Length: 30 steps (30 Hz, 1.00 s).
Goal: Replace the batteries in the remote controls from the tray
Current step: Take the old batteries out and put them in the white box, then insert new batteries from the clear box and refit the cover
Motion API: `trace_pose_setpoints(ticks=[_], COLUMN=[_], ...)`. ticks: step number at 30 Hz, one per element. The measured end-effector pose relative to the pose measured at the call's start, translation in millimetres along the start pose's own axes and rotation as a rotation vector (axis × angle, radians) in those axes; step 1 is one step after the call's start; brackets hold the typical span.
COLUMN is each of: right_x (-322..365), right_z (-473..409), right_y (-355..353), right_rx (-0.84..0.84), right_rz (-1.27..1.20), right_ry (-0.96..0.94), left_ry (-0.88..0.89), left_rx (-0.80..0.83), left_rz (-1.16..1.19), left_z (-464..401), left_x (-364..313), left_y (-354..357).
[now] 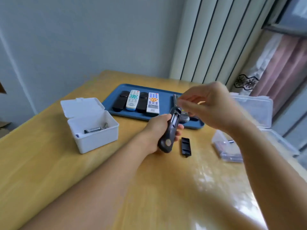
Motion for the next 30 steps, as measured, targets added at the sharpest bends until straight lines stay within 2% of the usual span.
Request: trace_pose_setpoints(ticks=[2,7,9,12,18,23,30], right_x=[-29,-93,-108,-120,-122,-122,-125], right_z=[0,33,45,50,52,51,46], right_y=[-47,-103,-100,-98,-80,-64,-55], right_rx=[-0.072,0.16,0.243,0.27,0.459,0.541,0.604], right_rz=[0.021,0.304,0.405,0.44,0.493,0.399,0.423], right_ry=[0.111,0.36,0.39,0.435,0.367,0.367,0.384], left_ry=[0.003,0.091,0.108,0.134,0.133,0.138,0.143], left_rx=[0.038,0.067,0.063,0.052,0.065,0.08,0.089], left_rz=[0.034,-0.032,-0.055,-0.087,-0.069,-0.094,-0.112], left_z=[1,-1,2,1,0,-2,0], left_x=[2,13,14,19,20,20,19], left_y=[12,33,38,44,46,46,47])
Point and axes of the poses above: each hand's wrist, its own z-axis away from the middle knuckle, its own y-axis out of the palm, x = y × z, the point moved 3 cm from there along -z, towards the middle knuckle, and after that the axes turned 12 degrees about -x, right-handed, at the moved point
